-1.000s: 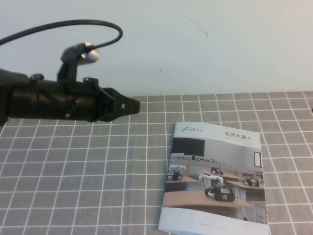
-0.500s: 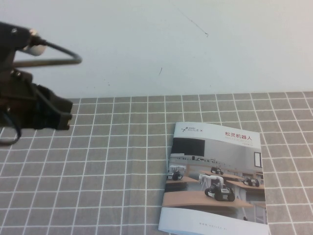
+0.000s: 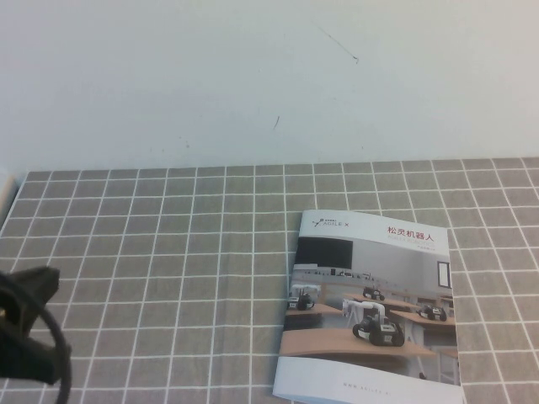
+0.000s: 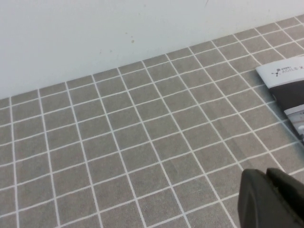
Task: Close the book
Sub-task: 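Close the open booklet and leave it lying on the table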
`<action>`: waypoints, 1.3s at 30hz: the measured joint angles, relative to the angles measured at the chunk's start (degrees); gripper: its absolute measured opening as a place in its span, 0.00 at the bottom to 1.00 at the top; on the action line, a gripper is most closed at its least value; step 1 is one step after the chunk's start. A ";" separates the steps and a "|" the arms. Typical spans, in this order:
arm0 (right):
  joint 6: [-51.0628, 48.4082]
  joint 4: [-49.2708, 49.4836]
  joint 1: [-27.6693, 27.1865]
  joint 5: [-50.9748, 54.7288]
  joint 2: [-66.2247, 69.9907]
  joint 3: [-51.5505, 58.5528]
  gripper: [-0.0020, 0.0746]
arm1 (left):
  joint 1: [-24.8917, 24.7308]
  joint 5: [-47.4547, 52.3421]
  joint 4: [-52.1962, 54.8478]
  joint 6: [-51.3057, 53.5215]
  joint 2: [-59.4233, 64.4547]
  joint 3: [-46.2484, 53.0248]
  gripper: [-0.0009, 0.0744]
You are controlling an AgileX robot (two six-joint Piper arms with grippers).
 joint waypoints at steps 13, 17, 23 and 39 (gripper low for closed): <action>0.12 1.77 0.00 -0.78 -1.36 0.26 0.02 | 0.00 0.03 -0.84 0.36 -3.82 6.23 0.01; 0.12 1.77 0.00 -0.78 -1.36 0.26 0.02 | 0.00 2.51 -1.49 0.36 -3.82 6.24 0.01; 0.12 1.77 0.00 -0.78 -1.36 0.26 0.02 | 0.00 6.21 -1.71 0.36 -3.82 6.24 0.01; 0.12 2.24 0.00 -0.81 -1.36 0.26 0.02 | 4.05 -5.37 5.22 0.25 -35.82 28.30 0.01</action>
